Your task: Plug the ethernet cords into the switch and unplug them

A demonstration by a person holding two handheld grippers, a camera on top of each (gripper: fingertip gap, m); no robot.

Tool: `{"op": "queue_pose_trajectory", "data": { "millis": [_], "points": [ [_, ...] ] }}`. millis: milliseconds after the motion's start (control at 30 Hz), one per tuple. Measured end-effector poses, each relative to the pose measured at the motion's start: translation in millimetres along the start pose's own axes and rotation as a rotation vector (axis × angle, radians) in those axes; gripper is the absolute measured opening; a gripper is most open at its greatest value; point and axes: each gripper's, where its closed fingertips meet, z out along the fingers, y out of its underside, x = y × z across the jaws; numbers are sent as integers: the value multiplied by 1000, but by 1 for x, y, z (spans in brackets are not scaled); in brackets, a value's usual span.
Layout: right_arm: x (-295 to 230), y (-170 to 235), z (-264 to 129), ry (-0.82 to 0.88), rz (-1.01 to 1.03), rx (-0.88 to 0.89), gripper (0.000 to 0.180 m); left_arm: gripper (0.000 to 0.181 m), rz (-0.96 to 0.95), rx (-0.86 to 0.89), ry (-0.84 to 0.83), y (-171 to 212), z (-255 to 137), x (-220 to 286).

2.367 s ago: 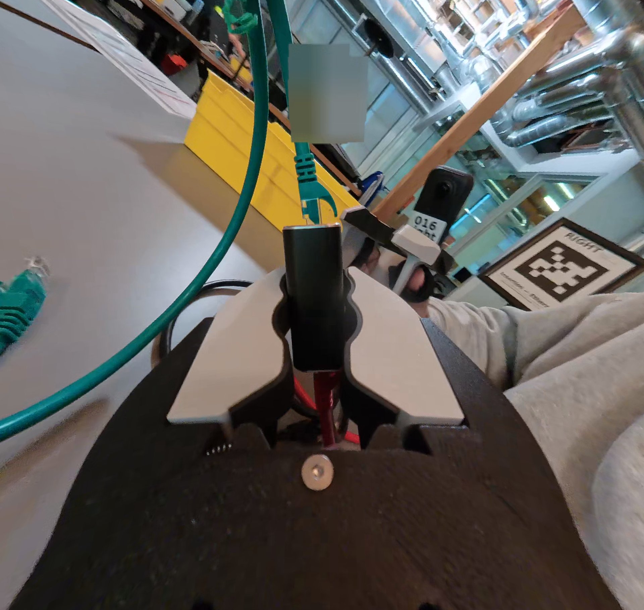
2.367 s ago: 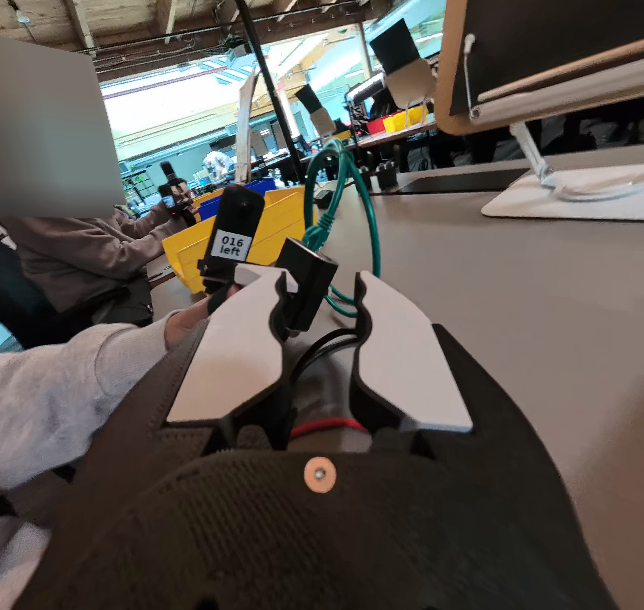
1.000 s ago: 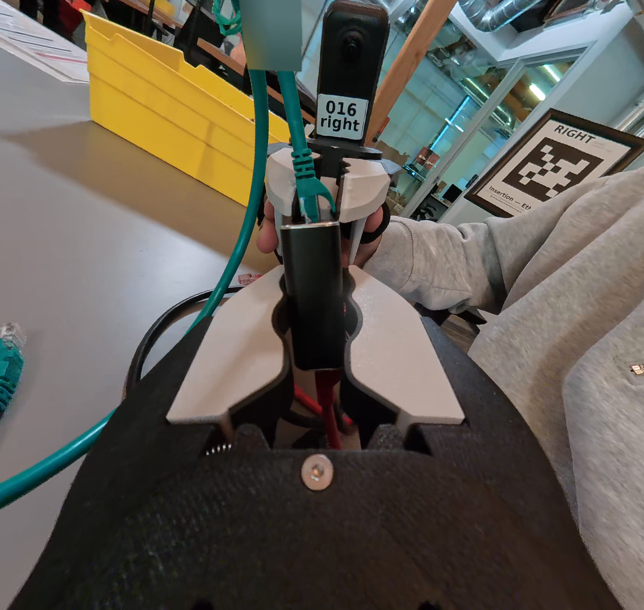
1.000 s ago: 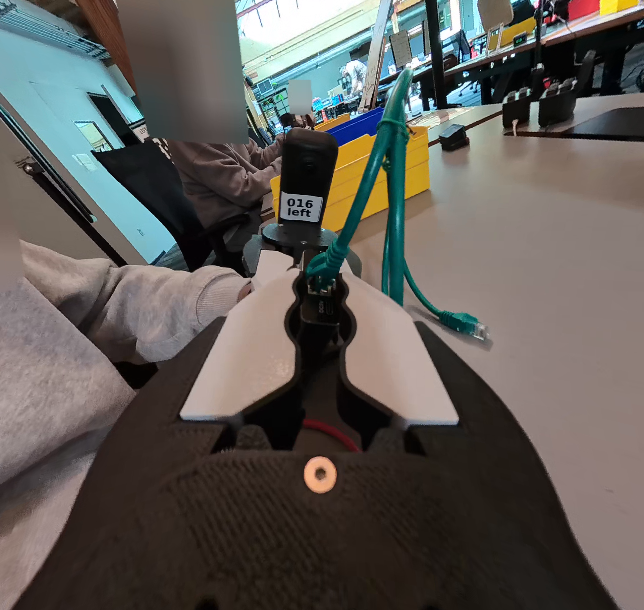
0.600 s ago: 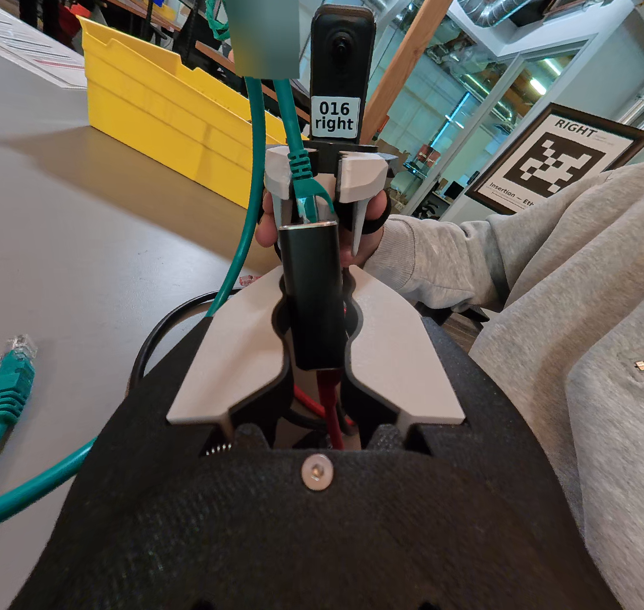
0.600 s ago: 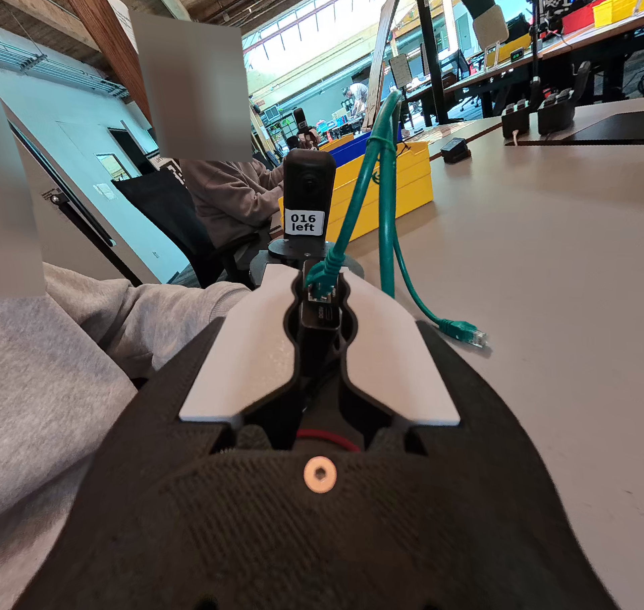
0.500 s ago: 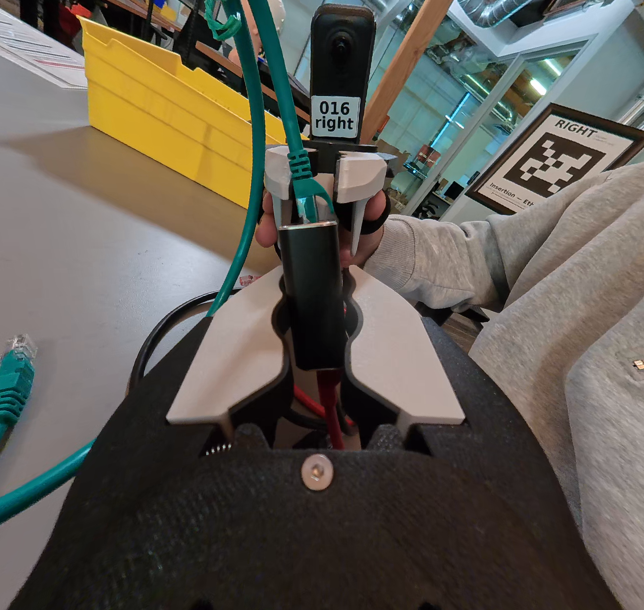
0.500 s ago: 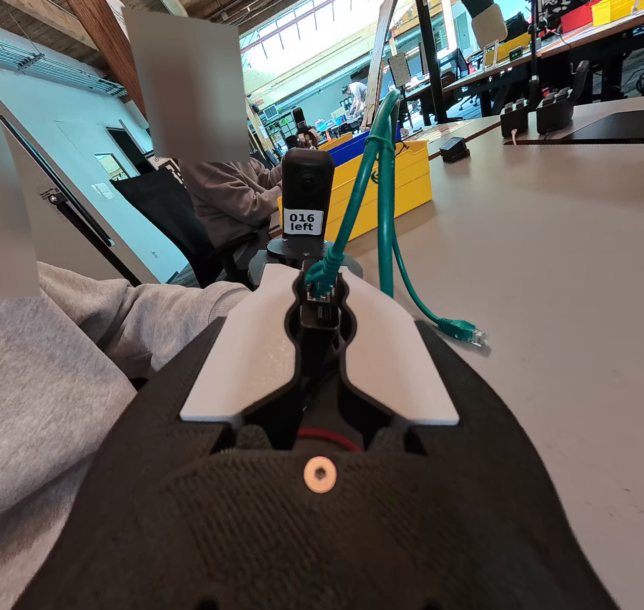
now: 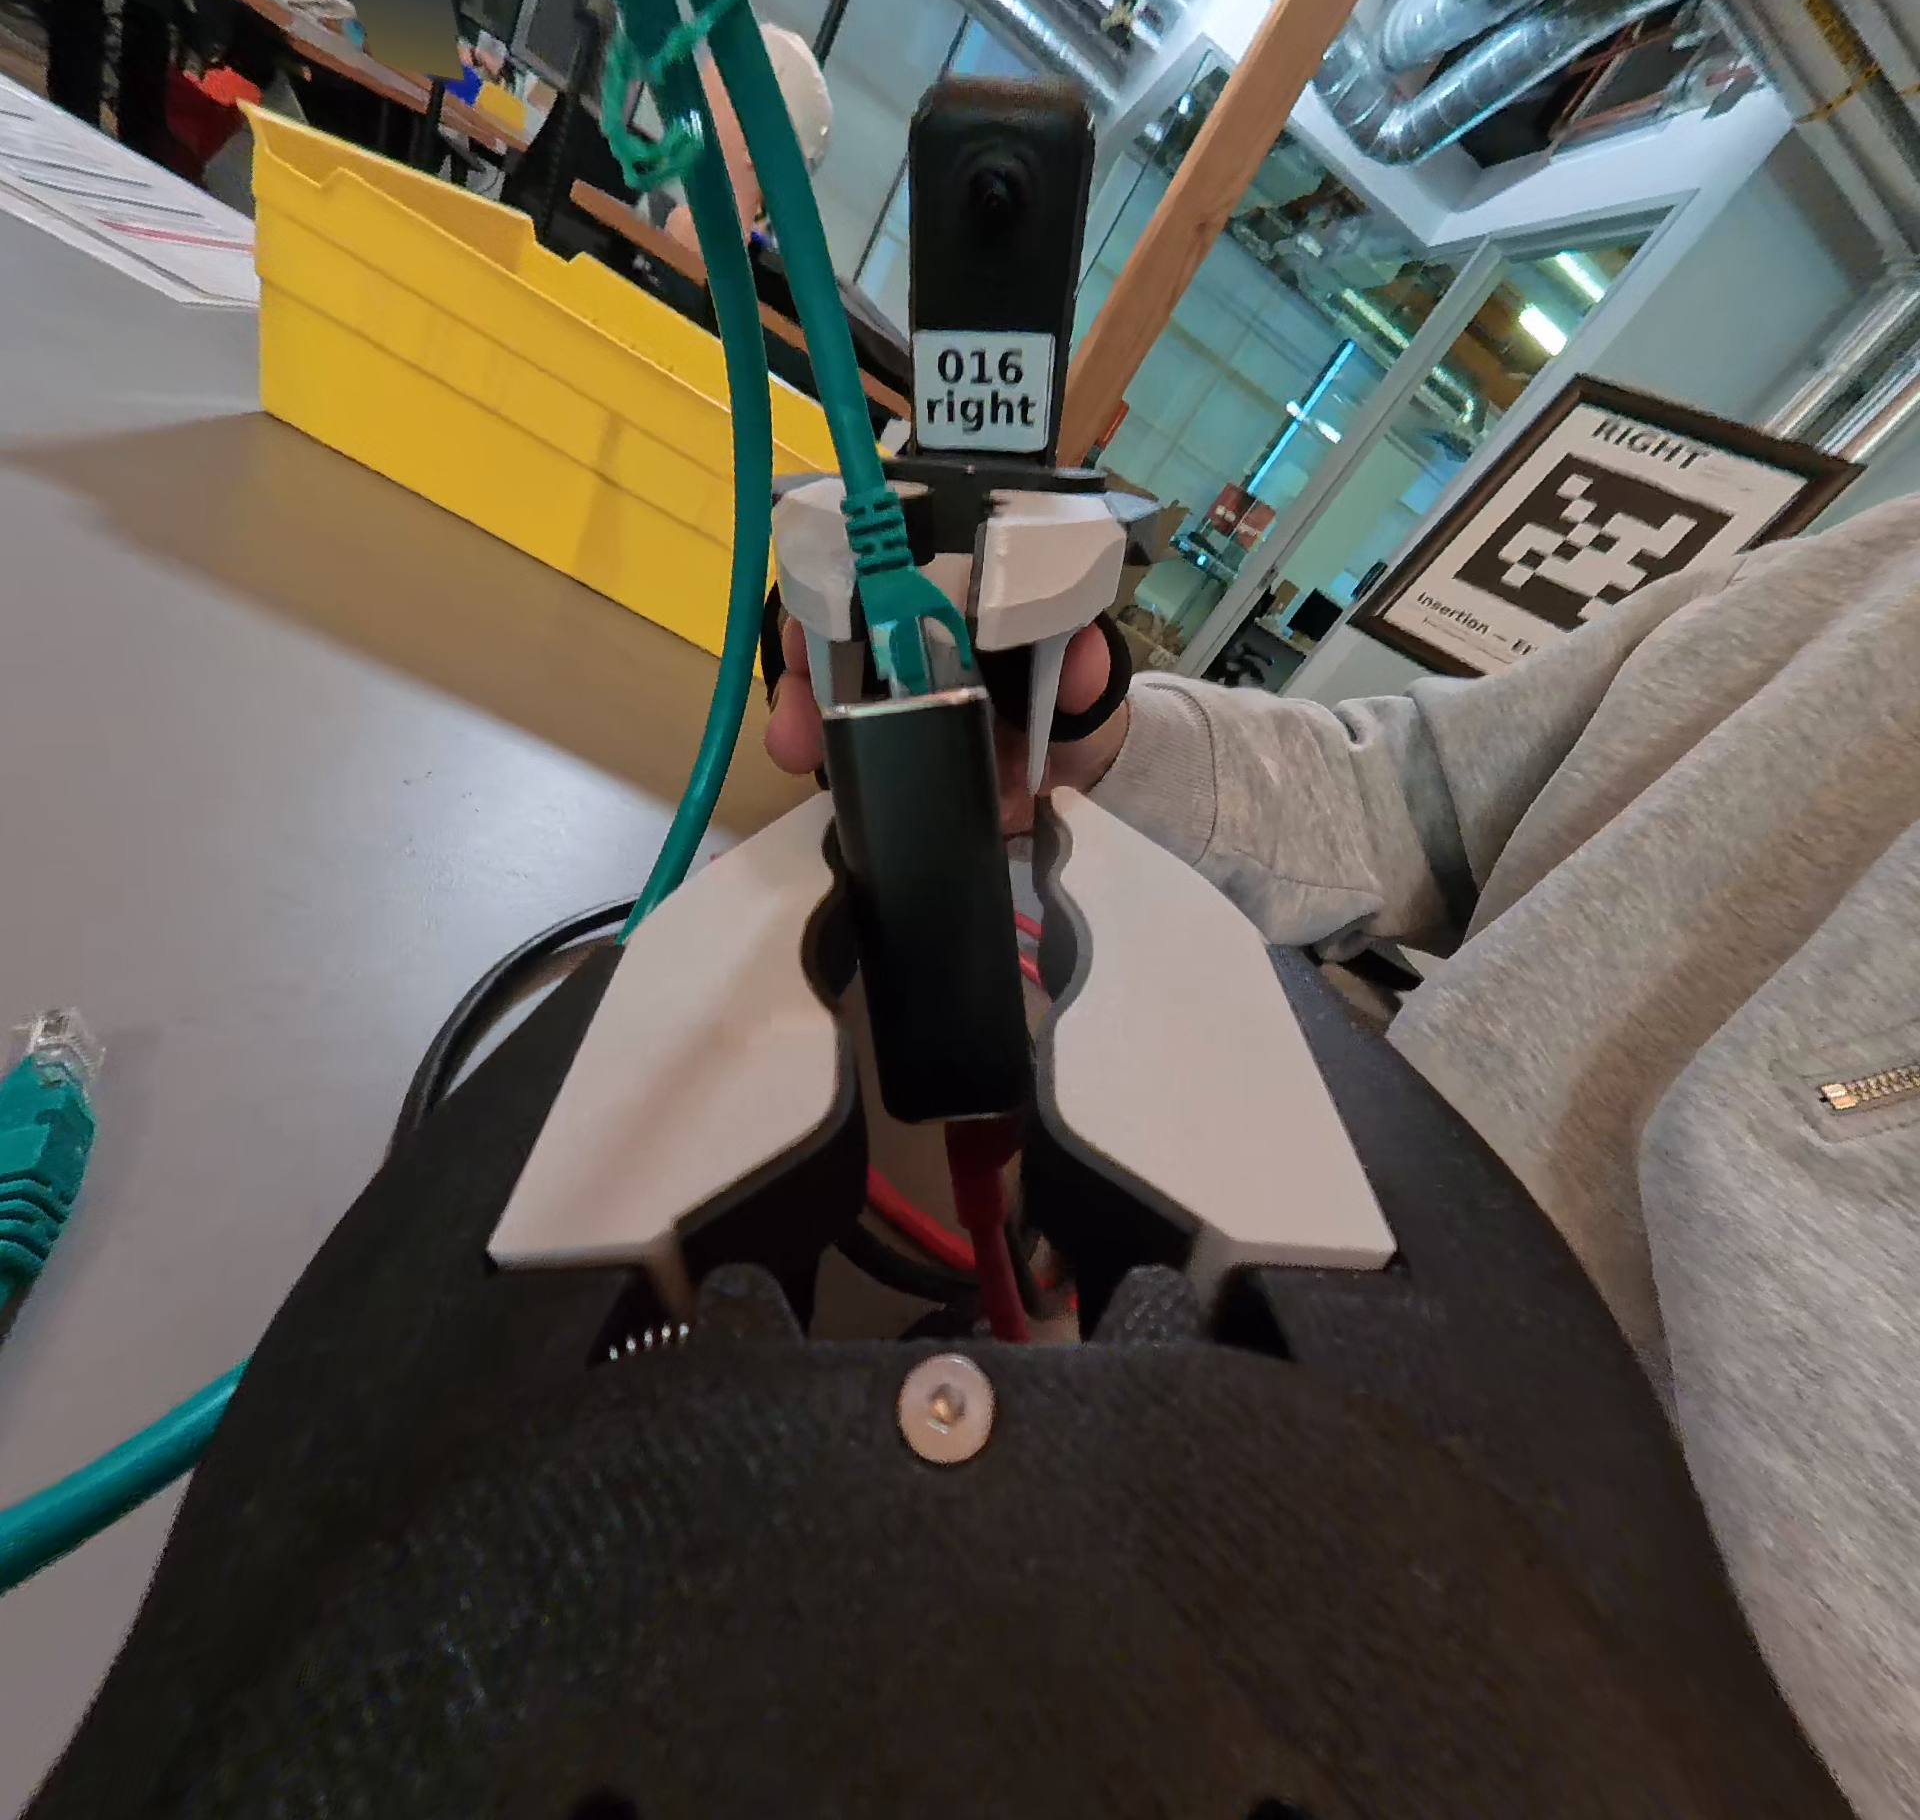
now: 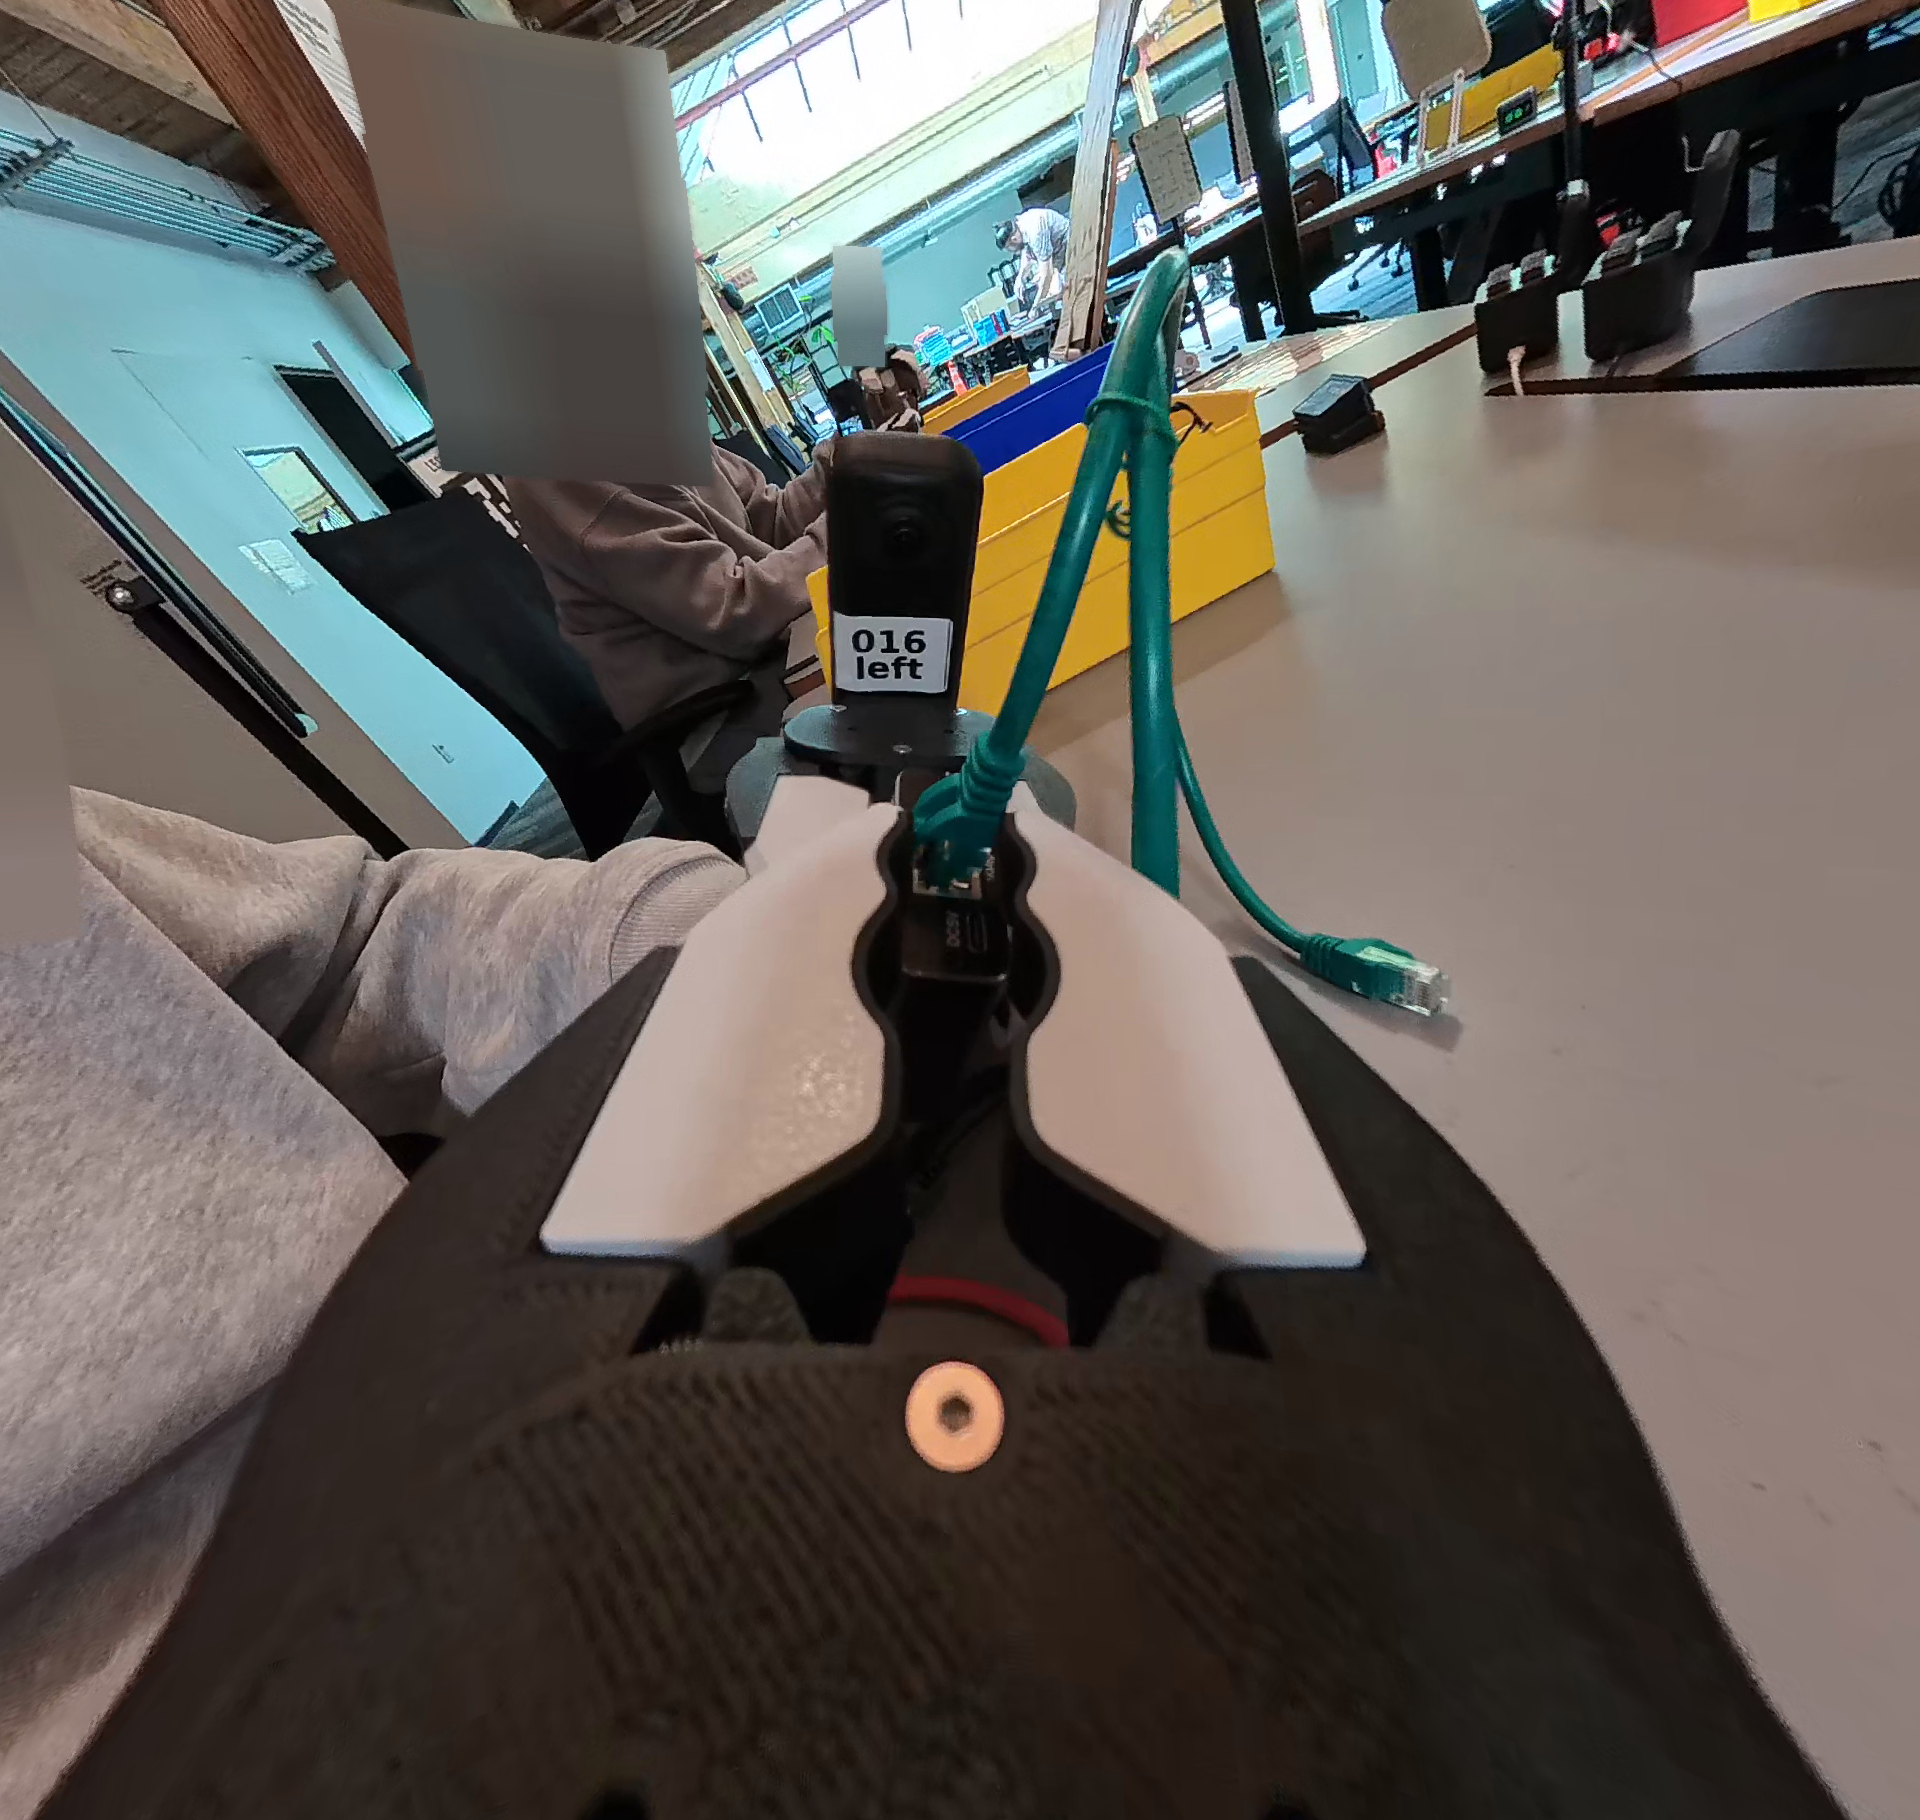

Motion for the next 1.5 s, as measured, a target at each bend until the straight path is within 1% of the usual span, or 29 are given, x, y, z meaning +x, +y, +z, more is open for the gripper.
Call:
{"op": "queue_pose_trajectory", "data": {
  "millis": [100, 333, 433, 567, 800, 1367, 1500],
  "points": [
    [0, 2, 1, -3, 4, -1, 15, 27, -23, 30, 3, -4, -3, -2],
    [2, 2, 1, 17, -24, 13, 16, 27, -20, 23, -19, -3, -2, -4],
    [10, -1, -2, 44, 8, 28, 27, 27, -24, 27, -22, -3, -2, -5],
    [13, -13, -10, 26, 87, 101, 26, 27, -31, 28, -21, -3, -3, -5],
    [6, -1, 0, 4, 88, 24, 26, 27, -37, 26, -15, -3, -3, -5],
    [3, 5, 3, 0, 83, -34, 16, 27, -34, 26, -22, -3, -3, -5],
    [3, 6, 3, 21, 39, -44, 15, 27, -33, 25, -24, -3, -3, -6]
  ]
}}
